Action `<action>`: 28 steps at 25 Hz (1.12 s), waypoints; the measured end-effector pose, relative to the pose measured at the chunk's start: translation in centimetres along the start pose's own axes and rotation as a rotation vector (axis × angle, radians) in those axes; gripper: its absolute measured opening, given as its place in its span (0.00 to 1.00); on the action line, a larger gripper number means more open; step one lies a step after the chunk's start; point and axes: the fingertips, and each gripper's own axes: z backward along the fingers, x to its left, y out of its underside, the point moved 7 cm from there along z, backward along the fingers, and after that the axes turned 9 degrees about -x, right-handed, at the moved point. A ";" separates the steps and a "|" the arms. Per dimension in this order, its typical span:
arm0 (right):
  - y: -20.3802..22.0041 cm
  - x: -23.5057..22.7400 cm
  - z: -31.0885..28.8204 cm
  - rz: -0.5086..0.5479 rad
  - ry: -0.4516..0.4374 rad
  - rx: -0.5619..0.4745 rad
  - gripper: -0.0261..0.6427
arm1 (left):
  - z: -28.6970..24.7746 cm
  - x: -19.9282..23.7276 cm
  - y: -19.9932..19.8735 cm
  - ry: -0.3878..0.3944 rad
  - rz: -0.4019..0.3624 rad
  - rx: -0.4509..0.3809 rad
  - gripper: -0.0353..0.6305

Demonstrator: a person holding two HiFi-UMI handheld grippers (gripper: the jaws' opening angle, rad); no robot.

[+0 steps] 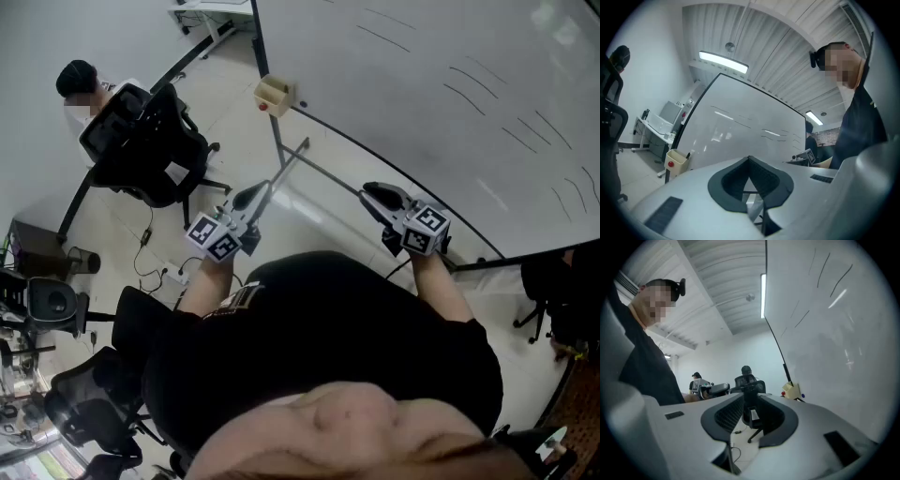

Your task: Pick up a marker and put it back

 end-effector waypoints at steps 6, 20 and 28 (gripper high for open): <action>-0.4 -4.0 -5.5 0.075 0.057 0.026 0.18 | -2.4 4.4 0.0 0.013 -0.001 -0.007 0.04; 1.1 -20.3 -33.2 0.341 0.266 0.127 0.33 | -1.5 25.6 -3.0 0.011 0.054 0.069 0.04; 5.0 -26.0 -38.6 0.405 0.327 0.300 0.33 | -2.8 27.4 -2.2 -0.039 0.063 0.074 0.04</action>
